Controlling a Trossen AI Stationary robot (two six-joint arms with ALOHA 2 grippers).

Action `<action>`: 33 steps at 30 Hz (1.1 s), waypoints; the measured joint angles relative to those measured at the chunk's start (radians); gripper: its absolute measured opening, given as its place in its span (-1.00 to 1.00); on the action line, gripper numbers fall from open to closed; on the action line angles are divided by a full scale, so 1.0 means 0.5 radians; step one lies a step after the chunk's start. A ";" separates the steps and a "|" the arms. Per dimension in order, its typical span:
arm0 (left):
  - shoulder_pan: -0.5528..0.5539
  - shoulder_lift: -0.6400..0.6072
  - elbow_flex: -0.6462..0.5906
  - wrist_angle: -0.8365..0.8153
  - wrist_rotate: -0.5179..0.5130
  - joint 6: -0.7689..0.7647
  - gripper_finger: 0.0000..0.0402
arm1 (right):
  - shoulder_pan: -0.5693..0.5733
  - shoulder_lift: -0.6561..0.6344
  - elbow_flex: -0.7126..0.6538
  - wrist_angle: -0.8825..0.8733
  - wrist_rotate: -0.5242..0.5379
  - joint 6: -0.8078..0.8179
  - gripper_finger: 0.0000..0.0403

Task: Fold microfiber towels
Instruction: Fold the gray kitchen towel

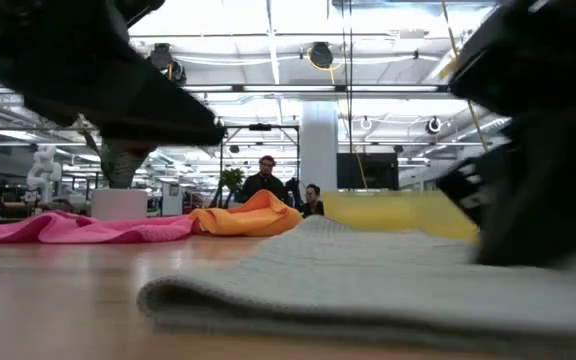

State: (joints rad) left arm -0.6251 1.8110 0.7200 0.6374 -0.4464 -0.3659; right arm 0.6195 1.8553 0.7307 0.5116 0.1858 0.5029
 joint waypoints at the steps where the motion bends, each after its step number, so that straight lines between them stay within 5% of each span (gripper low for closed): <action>1: -0.013 0.036 0.006 0.042 0.002 0.005 -0.45 | 0.033 -0.014 0.003 -0.043 -0.004 0.026 -1.00; 5: -0.056 0.198 0.121 0.043 0.016 -0.003 -0.45 | 0.150 -0.177 -0.001 -0.393 0.141 0.141 -1.00; 8: -0.074 0.324 0.253 0.051 0.018 0.037 -0.45 | 0.241 -0.356 -0.005 -0.515 0.460 0.165 -1.00; 13: -0.074 0.480 0.461 0.018 0.071 0.107 -0.45 | 0.380 -0.504 -0.001 -0.238 0.632 -0.075 -1.00; 20: -0.073 0.575 0.577 -0.073 0.071 0.093 -0.45 | 0.615 -0.310 0.117 -0.075 0.829 -0.434 -1.00; 27: -0.039 0.576 0.578 -0.087 0.062 0.082 -0.45 | 0.607 0.016 0.280 -0.068 0.765 -0.440 -0.94; 33: -0.009 0.576 0.578 -0.087 0.070 0.046 -0.45 | 0.565 0.156 0.400 -0.078 0.557 -0.509 -0.62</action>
State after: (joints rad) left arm -0.6294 2.0991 1.0092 0.5941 -0.4113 -0.3427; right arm 0.9020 1.9335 0.9306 0.4724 0.4642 0.2485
